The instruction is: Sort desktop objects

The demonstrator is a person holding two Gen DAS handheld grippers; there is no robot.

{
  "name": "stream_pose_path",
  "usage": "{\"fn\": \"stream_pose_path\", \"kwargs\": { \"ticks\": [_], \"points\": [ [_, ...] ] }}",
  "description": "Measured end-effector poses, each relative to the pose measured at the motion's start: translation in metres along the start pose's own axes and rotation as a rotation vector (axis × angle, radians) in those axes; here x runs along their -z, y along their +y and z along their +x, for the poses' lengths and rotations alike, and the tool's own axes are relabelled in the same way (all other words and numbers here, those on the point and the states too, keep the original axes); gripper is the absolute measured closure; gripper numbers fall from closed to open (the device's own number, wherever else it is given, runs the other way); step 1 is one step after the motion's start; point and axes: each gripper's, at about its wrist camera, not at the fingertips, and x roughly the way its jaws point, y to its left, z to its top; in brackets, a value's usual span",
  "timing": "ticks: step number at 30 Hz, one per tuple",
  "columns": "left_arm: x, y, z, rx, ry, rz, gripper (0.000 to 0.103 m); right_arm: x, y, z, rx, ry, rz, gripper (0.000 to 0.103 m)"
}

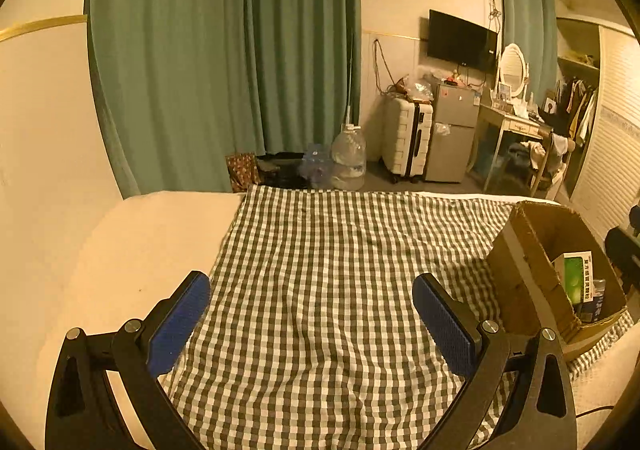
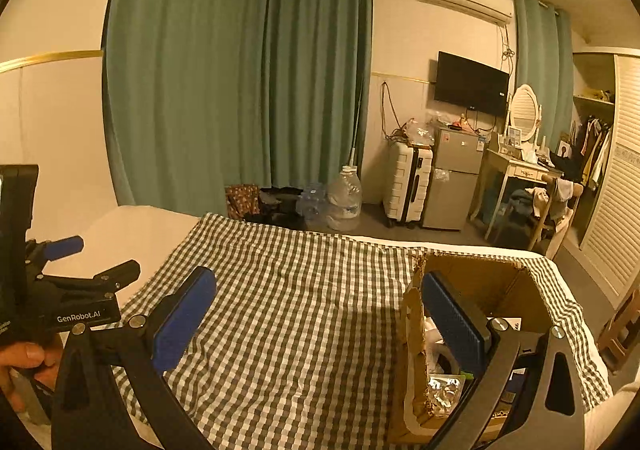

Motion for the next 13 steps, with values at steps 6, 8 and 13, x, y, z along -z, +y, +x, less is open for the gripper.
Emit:
{"fn": "stream_pose_path", "kwargs": {
  "ticks": [6,8,13],
  "points": [
    [-0.001,-0.004,-0.017,-0.007,-0.048,0.019,0.000,0.004,-0.001,-0.006,-0.011,0.010,0.002,0.000],
    [-0.003,-0.005,-0.023,-0.006,-0.065,0.019,0.000,0.004,0.002,-0.009,-0.015,0.008,-0.002,0.000],
    [-0.007,-0.009,-0.028,-0.014,-0.077,0.029,0.000,0.008,0.002,-0.013,-0.032,0.018,-0.003,0.000]
  ]
}}
